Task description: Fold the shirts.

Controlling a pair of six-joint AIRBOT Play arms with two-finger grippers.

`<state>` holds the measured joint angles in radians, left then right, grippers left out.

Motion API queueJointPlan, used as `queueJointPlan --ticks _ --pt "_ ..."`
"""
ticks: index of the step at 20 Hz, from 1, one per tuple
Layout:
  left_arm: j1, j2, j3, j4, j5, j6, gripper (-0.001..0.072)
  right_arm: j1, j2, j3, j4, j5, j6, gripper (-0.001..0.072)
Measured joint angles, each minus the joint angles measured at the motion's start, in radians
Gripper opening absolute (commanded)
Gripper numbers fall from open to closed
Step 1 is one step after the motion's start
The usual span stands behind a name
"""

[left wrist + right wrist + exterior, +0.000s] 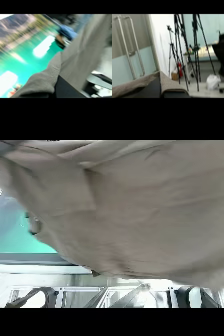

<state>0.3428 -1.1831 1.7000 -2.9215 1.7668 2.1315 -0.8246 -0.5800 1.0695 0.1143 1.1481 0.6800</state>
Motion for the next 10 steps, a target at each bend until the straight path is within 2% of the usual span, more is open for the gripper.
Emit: queueJointPlan --ticks 6,10 --pt "-0.087 -0.201 -0.141 0.015 0.015 -0.008 0.0021 0.026 -0.082 -0.195 -0.115 0.007 0.000 0.0017" --pt "-0.118 -0.193 -0.167 -0.011 0.049 -0.027 0.0022 0.027 -0.031 -0.233 -0.106 0.034 0.003 0.0017"
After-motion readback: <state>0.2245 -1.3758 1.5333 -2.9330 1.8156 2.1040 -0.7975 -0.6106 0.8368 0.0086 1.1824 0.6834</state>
